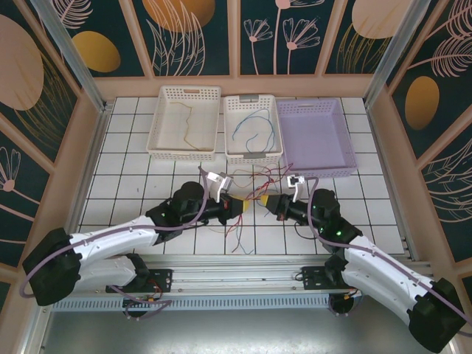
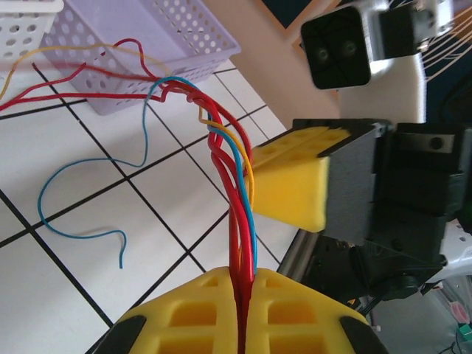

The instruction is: Untangle the cables

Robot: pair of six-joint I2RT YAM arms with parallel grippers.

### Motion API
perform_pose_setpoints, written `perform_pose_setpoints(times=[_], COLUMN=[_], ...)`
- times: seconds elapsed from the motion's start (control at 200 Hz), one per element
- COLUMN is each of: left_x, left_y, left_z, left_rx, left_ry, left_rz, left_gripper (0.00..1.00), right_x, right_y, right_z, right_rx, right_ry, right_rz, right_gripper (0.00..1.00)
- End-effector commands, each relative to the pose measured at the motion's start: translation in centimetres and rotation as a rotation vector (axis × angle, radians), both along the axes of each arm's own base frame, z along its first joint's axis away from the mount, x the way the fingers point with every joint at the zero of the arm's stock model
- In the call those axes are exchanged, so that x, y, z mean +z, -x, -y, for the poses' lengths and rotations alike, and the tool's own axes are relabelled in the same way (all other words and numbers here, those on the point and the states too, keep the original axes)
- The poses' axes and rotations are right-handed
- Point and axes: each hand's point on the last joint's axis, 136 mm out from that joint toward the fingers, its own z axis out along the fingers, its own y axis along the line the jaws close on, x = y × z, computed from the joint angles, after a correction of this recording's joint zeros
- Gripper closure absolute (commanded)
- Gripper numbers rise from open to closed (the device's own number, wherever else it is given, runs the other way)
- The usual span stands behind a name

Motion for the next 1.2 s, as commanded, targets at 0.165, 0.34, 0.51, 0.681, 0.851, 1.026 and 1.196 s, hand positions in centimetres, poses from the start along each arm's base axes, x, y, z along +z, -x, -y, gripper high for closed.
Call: perform_pose_setpoints(times=[0.165, 0.34, 0.51, 0.681, 0.851, 1.026, 1.196], left_x=[1.1, 0.9, -0.2, -1.7, -4.0, -6.8, -8.9], left_y=[0.0, 0.4, 0.6, 0.9, 0.8, 0.9, 0.8], left_z=[-1.3, -1.1, -0.6, 0.0, 0.4, 1.1, 1.9], left_rx=[0.036, 0.015, 0.001, -0.029, -0.042, -0.071, -0.084], left_ry=[0.009, 0.028, 0.043, 0.023, -0.059, -0.127, -0.167], left_rz=[0.053, 0.037, -0.005, -0.048, -0.094, -0.153, -0.195], left_gripper=[0.79, 1.00, 1.00, 0.87, 0.62, 0.60, 0.59], right_x=[-2.8, 0.1, 1.5, -2.5, -7.5, -9.4, -11.3], right_y=[-1.8, -0.2, -0.1, -2.0, -2.9, -2.5, -1.7], right_z=[2.1, 0.3, -0.2, 0.3, 3.6, 5.7, 5.7], right_rx=[-0.138, -0.017, 0.000, -0.083, -0.265, -0.347, -0.331], right_ry=[0.153, -0.023, -0.112, 0.083, 0.329, 0.416, 0.445], right_rz=[-0.043, 0.018, 0.025, -0.085, -0.265, -0.335, -0.388], right_gripper=[1.00, 1.00, 1.00, 1.00, 0.68, 0.53, 0.53])
